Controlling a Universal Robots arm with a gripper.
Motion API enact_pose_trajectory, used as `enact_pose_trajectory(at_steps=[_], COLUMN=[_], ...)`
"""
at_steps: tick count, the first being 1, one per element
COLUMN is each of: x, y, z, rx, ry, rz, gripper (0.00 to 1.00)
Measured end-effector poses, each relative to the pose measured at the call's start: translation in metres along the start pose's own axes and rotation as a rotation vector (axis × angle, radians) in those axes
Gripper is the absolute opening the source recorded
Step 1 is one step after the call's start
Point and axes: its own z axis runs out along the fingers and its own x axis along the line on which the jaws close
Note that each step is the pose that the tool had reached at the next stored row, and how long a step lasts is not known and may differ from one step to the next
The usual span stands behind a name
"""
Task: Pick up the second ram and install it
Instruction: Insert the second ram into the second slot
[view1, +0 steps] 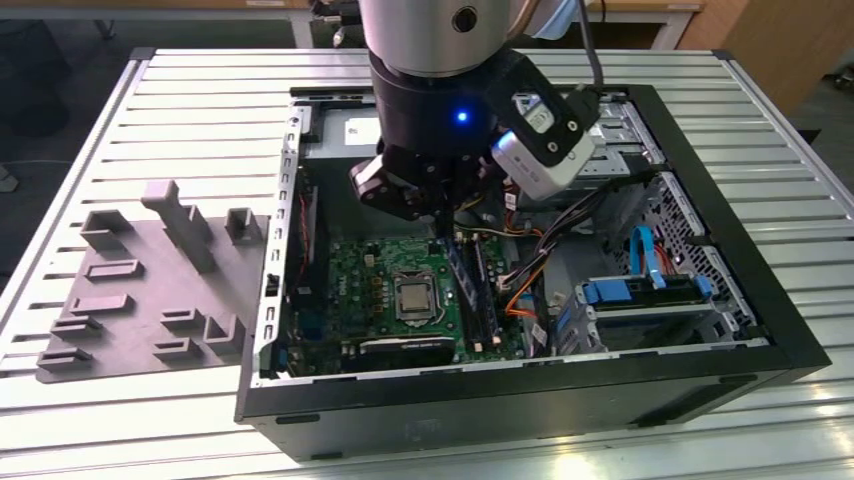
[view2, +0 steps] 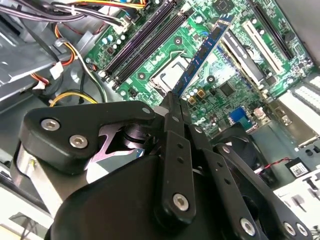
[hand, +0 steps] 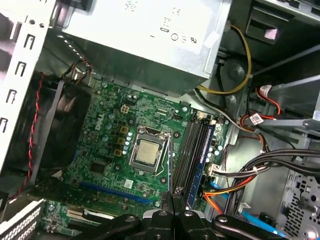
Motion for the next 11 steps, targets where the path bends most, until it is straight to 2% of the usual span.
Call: enact_pose_trajectory(at_steps=[11], x=[0.0000], y=[0.0000], z=[0.0000], rx=[0.0084], ry=[-0.0013], rz=[0.084], gripper=[0.12])
